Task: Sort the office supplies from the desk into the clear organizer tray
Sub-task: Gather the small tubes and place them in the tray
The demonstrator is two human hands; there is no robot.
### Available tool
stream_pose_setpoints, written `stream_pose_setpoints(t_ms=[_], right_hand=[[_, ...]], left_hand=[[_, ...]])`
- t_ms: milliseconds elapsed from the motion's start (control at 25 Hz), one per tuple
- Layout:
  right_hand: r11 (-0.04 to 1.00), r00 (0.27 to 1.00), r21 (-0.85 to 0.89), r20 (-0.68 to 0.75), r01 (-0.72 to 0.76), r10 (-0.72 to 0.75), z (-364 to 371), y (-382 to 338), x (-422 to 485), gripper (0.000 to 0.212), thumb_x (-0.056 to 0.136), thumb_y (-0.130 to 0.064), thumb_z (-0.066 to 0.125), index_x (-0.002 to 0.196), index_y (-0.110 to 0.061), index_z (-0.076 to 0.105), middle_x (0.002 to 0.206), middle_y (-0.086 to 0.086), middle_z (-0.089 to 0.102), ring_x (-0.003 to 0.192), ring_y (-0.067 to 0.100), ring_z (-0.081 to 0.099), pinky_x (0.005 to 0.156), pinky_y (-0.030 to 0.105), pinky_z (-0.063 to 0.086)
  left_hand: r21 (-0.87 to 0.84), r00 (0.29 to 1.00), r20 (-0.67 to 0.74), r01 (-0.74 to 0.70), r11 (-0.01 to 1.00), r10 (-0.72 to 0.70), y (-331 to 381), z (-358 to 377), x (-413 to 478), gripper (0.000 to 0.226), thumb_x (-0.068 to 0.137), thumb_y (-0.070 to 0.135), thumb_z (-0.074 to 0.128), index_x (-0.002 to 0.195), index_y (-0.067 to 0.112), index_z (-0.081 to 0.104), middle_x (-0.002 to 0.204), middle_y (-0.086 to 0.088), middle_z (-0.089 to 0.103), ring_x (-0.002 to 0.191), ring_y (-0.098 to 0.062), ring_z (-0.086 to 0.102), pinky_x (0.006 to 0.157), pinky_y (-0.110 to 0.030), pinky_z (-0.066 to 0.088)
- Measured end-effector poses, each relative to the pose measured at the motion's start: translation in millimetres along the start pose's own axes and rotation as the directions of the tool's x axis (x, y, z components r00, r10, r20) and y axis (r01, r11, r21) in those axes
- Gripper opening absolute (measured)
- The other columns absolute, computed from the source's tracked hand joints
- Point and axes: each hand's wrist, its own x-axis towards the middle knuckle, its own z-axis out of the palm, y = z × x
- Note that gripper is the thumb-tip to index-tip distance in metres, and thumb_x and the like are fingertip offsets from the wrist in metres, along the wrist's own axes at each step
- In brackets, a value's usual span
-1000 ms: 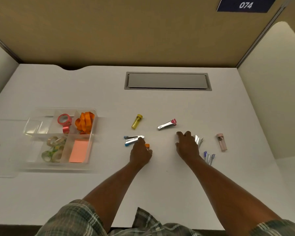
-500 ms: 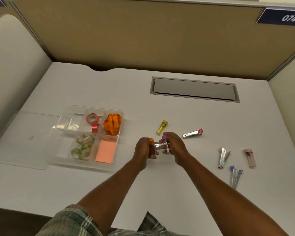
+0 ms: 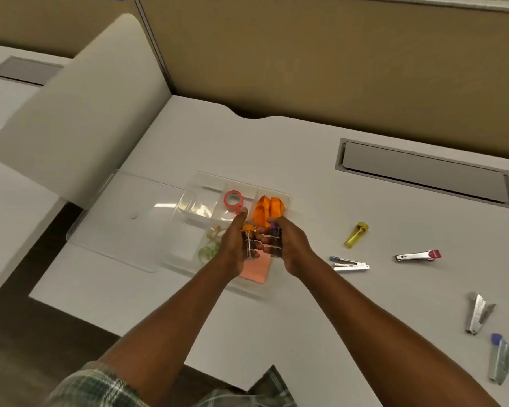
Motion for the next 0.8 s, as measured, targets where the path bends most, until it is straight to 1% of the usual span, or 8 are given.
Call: stream_pose_setpoints(t_ms=[80, 200, 320, 440, 520, 600, 720, 800], right_hand=[[1.0, 1.0, -0.001, 0.025, -0.011, 0.011, 35, 3, 7, 0.028, 0.09, -0.034, 0.057, 0.101, -0.01, 0.068, 0.093, 0.009, 0.077, 0.083, 0.026, 0.07, 0.072, 0.034, 0.053], [0.999, 0.998, -0.027, 0.057, -0.025, 0.026, 87, 8, 12, 0.031, 0.093, -0.035, 0.055, 0.11, -0.011, 0.065, 0.102, 0.009, 0.074, 0.095, 0.027, 0.069, 0.077, 0.037, 0.052], [0.997, 0.991, -0.046, 0.115, -0.069, 0.074, 129, 12, 15, 0.025, 0.094, -0.037, 0.052, 0.098, -0.014, 0.063, 0.101, 0.009, 0.068, 0.091, 0.024, 0.063, 0.079, 0.039, 0.05], [0.995, 0.982, -0.037, 0.163, -0.093, 0.098, 161, 21, 16, 0.029, 0.095, -0.04, 0.048, 0.094, -0.016, 0.065, 0.089, 0.005, 0.069, 0.081, 0.022, 0.064, 0.069, 0.035, 0.052], [0.994, 0.978, -0.026, 0.181, -0.105, 0.108, 175, 27, 17, 0.032, 0.096, -0.042, 0.046, 0.091, -0.019, 0.067, 0.084, 0.003, 0.073, 0.08, 0.022, 0.069, 0.061, 0.032, 0.055], [0.992, 0.974, -0.041, 0.188, -0.118, 0.124, 185, 29, 17, 0.036, 0.096, -0.047, 0.045, 0.092, -0.019, 0.067, 0.086, 0.003, 0.072, 0.084, 0.022, 0.068, 0.063, 0.032, 0.054], [0.99, 0.973, -0.045, 0.182, -0.137, 0.143, 195, 30, 16, 0.035, 0.094, -0.053, 0.046, 0.092, -0.023, 0.064, 0.093, 0.001, 0.067, 0.088, 0.016, 0.063, 0.064, 0.03, 0.046], [0.991, 0.977, -0.071, 0.17, -0.116, 0.126, 195, 29, 15, 0.034, 0.094, -0.055, 0.045, 0.093, -0.026, 0.061, 0.105, 0.003, 0.066, 0.093, 0.013, 0.06, 0.065, 0.029, 0.042]], left_hand=[[0.021, 1.0, -0.021, -0.011, 1.0, 0.011, 18, -33, 1, 0.074, 0.084, 0.073, 0.048, 0.114, 0.009, 0.069, 0.088, -0.013, 0.072, 0.073, -0.025, 0.065, 0.064, -0.033, 0.048], [0.123, 0.993, -0.112, -0.034, 0.992, 0.048, 42, -84, 4, 0.077, 0.076, 0.082, 0.046, 0.105, 0.015, 0.069, 0.078, -0.007, 0.075, 0.075, -0.024, 0.069, 0.069, -0.036, 0.051], [0.231, 0.982, -0.17, -0.038, 0.972, 0.079, 58, -121, 5, 0.082, 0.071, 0.089, 0.041, 0.102, 0.02, 0.07, 0.086, -0.007, 0.075, 0.083, -0.024, 0.068, 0.07, -0.037, 0.049], [0.262, 0.986, -0.154, -0.026, 0.965, 0.069, 64, -141, 5, 0.083, 0.07, 0.092, 0.036, 0.099, 0.022, 0.069, 0.081, 0.0, 0.077, 0.081, -0.021, 0.073, 0.07, -0.036, 0.052], [0.26, 0.991, -0.128, -0.006, 0.966, 0.041, 62, -146, 7, 0.085, 0.072, 0.092, 0.032, 0.101, 0.021, 0.068, 0.084, 0.0, 0.078, 0.088, -0.022, 0.072, 0.077, -0.04, 0.054], [0.257, 0.993, -0.117, 0.027, 0.966, 0.004, 59, -147, 11, 0.089, 0.073, 0.092, 0.029, 0.108, 0.02, 0.067, 0.096, -0.003, 0.076, 0.095, -0.023, 0.069, 0.087, -0.044, 0.052], [0.247, 0.993, -0.106, 0.081, 0.966, -0.056, 54, -145, 15, 0.1, 0.075, 0.091, 0.025, 0.139, 0.019, 0.051, 0.135, -0.009, 0.06, 0.125, -0.029, 0.055, 0.109, -0.05, 0.039], [0.25, 0.993, -0.113, 0.067, 0.966, -0.04, 55, -140, 14, 0.097, 0.079, 0.088, 0.022, 0.148, 0.021, 0.04, 0.149, -0.009, 0.047, 0.138, -0.03, 0.043, 0.108, -0.047, 0.032]])
